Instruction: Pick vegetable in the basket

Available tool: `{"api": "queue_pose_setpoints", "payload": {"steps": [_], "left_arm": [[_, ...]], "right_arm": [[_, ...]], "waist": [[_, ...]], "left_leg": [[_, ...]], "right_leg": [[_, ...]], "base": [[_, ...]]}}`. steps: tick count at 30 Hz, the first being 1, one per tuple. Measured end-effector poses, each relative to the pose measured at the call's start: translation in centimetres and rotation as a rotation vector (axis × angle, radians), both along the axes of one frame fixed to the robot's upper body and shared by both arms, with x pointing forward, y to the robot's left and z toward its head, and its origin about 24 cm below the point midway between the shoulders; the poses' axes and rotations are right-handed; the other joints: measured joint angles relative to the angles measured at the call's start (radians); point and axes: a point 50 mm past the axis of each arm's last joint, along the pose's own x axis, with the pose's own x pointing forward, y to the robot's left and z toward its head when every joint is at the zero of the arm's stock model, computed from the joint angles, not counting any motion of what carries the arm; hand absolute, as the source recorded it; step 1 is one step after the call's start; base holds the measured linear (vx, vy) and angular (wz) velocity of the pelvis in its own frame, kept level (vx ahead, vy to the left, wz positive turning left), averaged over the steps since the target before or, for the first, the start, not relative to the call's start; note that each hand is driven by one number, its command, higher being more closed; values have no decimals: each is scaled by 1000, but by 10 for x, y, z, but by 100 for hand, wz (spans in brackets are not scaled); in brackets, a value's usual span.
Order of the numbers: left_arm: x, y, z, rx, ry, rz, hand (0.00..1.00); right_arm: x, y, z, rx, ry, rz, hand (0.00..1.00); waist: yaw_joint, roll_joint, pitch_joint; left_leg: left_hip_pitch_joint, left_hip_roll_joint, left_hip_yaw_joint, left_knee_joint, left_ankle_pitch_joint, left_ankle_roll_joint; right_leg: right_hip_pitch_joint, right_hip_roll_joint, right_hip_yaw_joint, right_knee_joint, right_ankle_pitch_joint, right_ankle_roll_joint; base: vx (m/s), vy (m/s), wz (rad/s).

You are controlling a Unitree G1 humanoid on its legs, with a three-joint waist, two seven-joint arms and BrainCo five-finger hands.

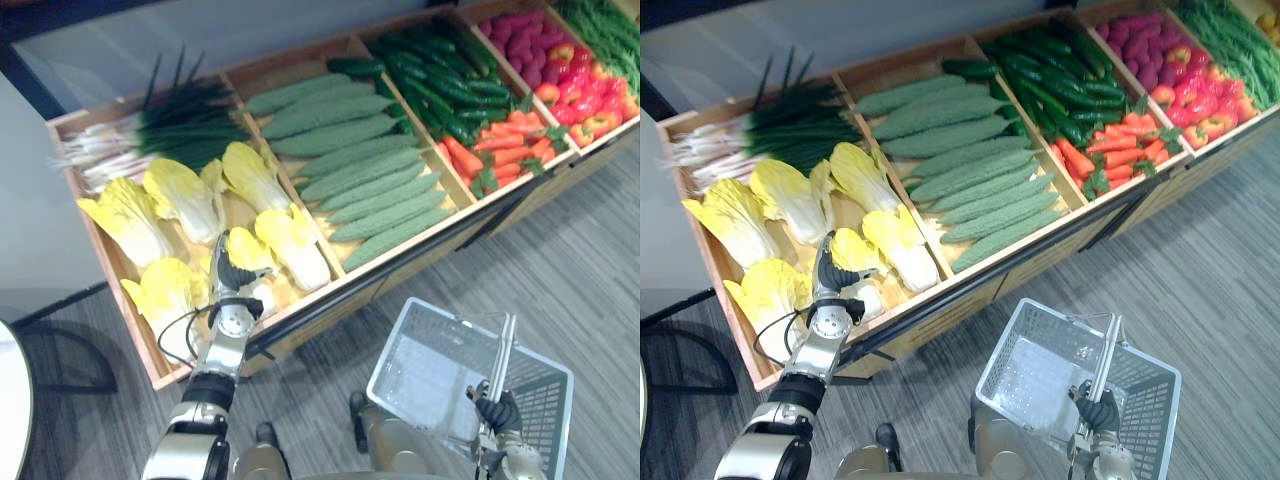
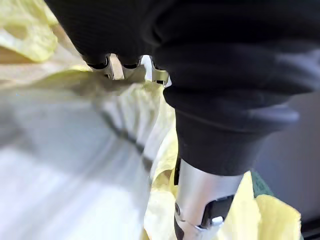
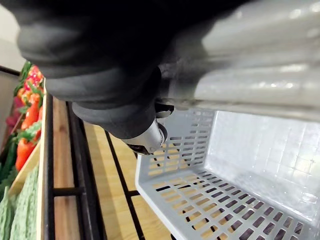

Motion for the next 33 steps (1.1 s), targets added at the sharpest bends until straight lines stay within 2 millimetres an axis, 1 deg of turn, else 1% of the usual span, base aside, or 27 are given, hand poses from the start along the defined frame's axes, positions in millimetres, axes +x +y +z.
{"api": "queue_pose_setpoints", "payload": {"steps": [2,5,8,11,15,16,17,19,22,24,25,26,29,30,31,33], "left_arm": [[1,1,-1,6,6,0,100],[4,3,-1,34,21,5,100],[4,6,-1,42,21,13,100],[4,7,0,36,8,12,100],[3,1,1,27,-12,-13,100],[2,0,0,21,-14,-16,100],[-1,0,0,1,-24,-14,100],[-13,2,-1,-32,-56,-6,100],[-23,2,3,-38,-91,-11,100],[-36,0,3,-52,-117,-12,100],[-39,-1,4,-56,-125,-14,100],[-46,-3,7,-67,-150,-15,100],[-57,-5,19,-81,-218,-16,100],[-60,-7,30,-93,-272,-17,100],[-62,-8,36,-97,-303,-20,100],[-69,-12,61,-107,-439,-28,100]], "right_arm": [[1,1,0,3,-2,3,100],[8,3,3,2,-23,15,100],[12,1,9,-13,-50,22,100],[13,0,12,-26,-68,8,100],[13,0,13,-31,-73,3,100],[13,0,13,-31,-74,3,100],[14,0,13,-32,-75,3,100],[14,-1,16,-41,-86,4,100],[13,-2,17,-49,-86,-3,100],[13,-3,17,-58,-83,-8,100],[12,-3,17,-61,-81,-11,100],[11,-4,16,-63,-80,-22,100],[11,-3,16,-63,-81,-25,100],[11,-5,17,-69,-82,-31,100],[10,-7,17,-72,-82,-36,100],[9,-11,19,-79,-88,-52,100]], "waist": [[1,0,6],[4,-1,18],[7,7,34],[10,8,37],[29,9,40],[28,10,42],[29,10,42],[27,10,43],[26,11,44],[28,12,44],[28,12,44],[33,12,44],[42,13,43],[49,15,42],[48,16,42],[49,16,40]], "left_leg": [[-1,1,5,1,-2,2],[-3,5,21,15,-13,14],[-15,4,29,23,-27,17],[-13,2,32,19,-21,20],[4,-1,24,10,-19,20],[10,-2,21,7,-19,20],[23,-6,21,-5,-17,19],[39,-18,17,-32,-16,18],[63,-33,9,-49,-12,21],[80,-34,-1,-55,-11,21],[83,-36,-3,-55,-11,21],[92,-40,-4,-56,-11,21],[110,-44,-4,-60,-10,21],[128,-46,-1,-74,-11,21],[135,-47,-1,-77,-11,20],[165,-48,14,-82,-12,20]], "right_leg": [[-1,2,3,-5,6,1],[-1,8,22,-12,12,5],[-1,7,24,-22,18,6],[0,3,25,-26,21,9],[12,0,22,-26,19,15],[20,-1,20,-27,18,16],[28,-3,20,-28,15,19],[42,-10,19,-31,3,25],[58,-20,12,-38,-5,34],[82,-24,0,-45,-6,35],[88,-26,-4,-46,-6,35],[97,-27,-6,-46,-6,35],[111,-24,-5,-46,-6,35],[120,-23,-2,-46,-6,35],[125,-23,-1,-46,-6,35],[144,-22,22,-45,-6,35]], "base": [[-54,0,-7],[-82,2,-14],[-108,13,-9],[-4,6,-1],[68,13,6],[94,13,9],[51,18,5],[60,31,3],[77,31,12],[106,43,17],[74,53,15],[65,54,12],[43,25,-1],[10,4,-12],[5,18,-14],[-15,32,-17]]}}
